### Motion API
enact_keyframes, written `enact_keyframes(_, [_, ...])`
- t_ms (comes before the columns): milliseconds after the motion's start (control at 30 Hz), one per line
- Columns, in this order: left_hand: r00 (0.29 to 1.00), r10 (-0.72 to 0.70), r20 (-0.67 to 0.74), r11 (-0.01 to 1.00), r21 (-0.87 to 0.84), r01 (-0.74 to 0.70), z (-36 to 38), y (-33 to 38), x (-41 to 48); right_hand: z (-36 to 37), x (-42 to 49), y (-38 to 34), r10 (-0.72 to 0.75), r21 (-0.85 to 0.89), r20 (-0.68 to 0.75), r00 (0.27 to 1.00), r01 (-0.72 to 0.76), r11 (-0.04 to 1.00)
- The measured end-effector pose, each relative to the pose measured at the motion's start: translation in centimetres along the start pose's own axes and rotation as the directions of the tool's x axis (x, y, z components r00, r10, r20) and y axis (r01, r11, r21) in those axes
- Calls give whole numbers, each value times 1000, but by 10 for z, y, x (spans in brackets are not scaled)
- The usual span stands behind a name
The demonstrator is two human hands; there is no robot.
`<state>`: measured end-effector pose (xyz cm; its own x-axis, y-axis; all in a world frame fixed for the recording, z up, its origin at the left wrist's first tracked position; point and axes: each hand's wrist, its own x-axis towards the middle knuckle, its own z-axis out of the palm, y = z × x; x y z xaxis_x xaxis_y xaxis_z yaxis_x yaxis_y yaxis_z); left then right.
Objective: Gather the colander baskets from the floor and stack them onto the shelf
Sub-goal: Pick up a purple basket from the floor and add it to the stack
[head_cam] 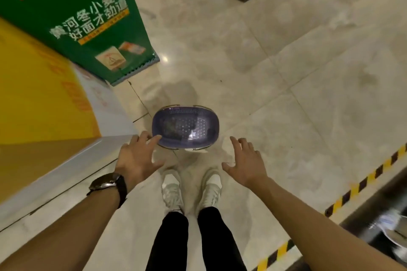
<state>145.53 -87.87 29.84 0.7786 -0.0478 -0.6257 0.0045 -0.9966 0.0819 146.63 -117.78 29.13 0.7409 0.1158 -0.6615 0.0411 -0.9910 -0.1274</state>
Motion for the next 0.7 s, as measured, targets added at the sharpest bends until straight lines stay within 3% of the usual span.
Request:
enact_keyframes(300, [1000,-6,-16,994,-111,5,117,-49,112,111,128,8,39,109,-75,996,-31,994])
enact_keyframes(467, [988,-149,-36,936,-326,129,178,-58,163,163,182,16,56,269,-155,986,-12,963])
enact_keyframes(600, [944,-330,-28,773,-581,254,215,-62,192,190,218,17,262,562,-197,945,-110,820])
enact_keyframes(667, [918,-396,24,613,-737,284,225,-60,203,199,232,16,346,742,-147,926,-128,658])
enact_keyframes(700, [902,-427,62,485,-826,287,227,-56,208,203,236,14,374,810,-128,919,-121,574])
